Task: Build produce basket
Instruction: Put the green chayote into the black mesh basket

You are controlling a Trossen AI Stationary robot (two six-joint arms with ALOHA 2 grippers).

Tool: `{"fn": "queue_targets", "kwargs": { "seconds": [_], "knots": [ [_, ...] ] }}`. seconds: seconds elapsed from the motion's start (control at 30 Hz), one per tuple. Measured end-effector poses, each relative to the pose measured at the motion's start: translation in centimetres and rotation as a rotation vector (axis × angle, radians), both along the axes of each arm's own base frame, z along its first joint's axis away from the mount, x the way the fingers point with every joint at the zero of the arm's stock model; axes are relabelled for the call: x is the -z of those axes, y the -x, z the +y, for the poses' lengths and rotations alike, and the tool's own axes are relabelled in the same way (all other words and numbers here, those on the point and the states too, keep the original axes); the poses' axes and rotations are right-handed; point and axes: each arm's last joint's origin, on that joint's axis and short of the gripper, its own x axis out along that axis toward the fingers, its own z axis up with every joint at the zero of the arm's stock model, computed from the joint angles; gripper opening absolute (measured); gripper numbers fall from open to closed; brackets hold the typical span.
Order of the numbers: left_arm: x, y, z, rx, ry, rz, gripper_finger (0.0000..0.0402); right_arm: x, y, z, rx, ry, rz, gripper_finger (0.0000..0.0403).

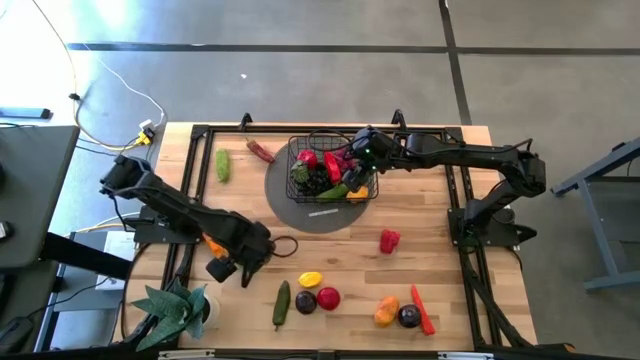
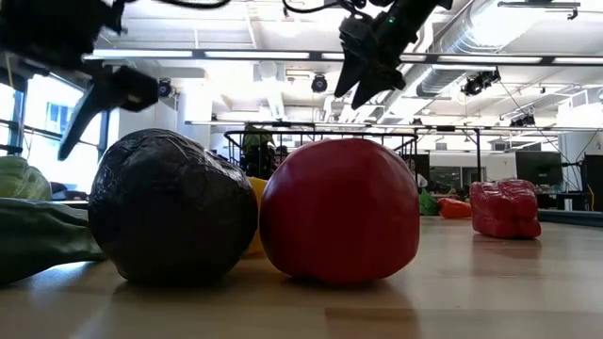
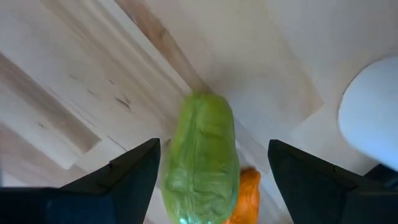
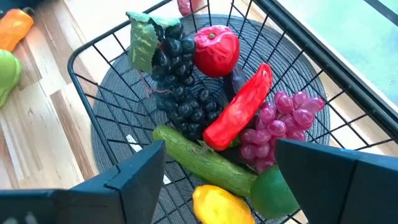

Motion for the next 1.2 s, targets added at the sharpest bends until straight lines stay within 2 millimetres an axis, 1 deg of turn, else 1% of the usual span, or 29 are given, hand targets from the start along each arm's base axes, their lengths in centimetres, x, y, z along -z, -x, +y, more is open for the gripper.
{"fn": "queue_targets", "kwargs": {
  "seconds": [0.17, 0.4, 0.63, 0.73, 0.83, 1.0, 1.03, 1.2],
  "knots": [
    [1.8, -0.6, -0.2, 0.006, -0.025, 0.083, 0.0289, 0.0, 0.0, 0.0, 0.000, 0.001, -0.006, 0.0284],
    [3.5, -1.2, -0.2, 0.008, -0.098, 0.127, 0.0289, -0.1, -0.1, 0.0, 0.000, 0.004, -0.014, 0.0284],
    [5.3, -1.7, -0.3, 0.010, -0.120, 0.199, 0.0289, -0.1, -0.1, 0.0, 0.002, 0.002, -0.014, 0.0284],
    [5.8, -1.8, -0.4, 0.011, -0.127, 0.211, 0.0285, -0.1, -0.1, 0.0, 0.002, 0.001, -0.014, 0.0284],
    [5.9, -1.9, -0.3, 0.013, -0.147, 0.210, 0.0263, -0.1, -0.1, 0.0, 0.001, 0.002, -0.014, 0.0284],
    [5.9, -2.0, -0.2, 0.006, -0.162, 0.196, 0.0195, -0.1, -0.1, 0.0, -0.001, -0.001, -0.012, 0.0284],
    [5.8, -2.0, -0.1, -0.001, -0.162, 0.196, 0.0189, 0.0, 0.0, 0.0, -0.001, -0.004, -0.007, 0.0284],
    [5.8, -2.2, 0.7, -0.060, -0.162, 0.198, 0.0189, -0.1, 0.3, 0.2, 0.033, -0.061, 0.023, 0.0284]
  ]
}}
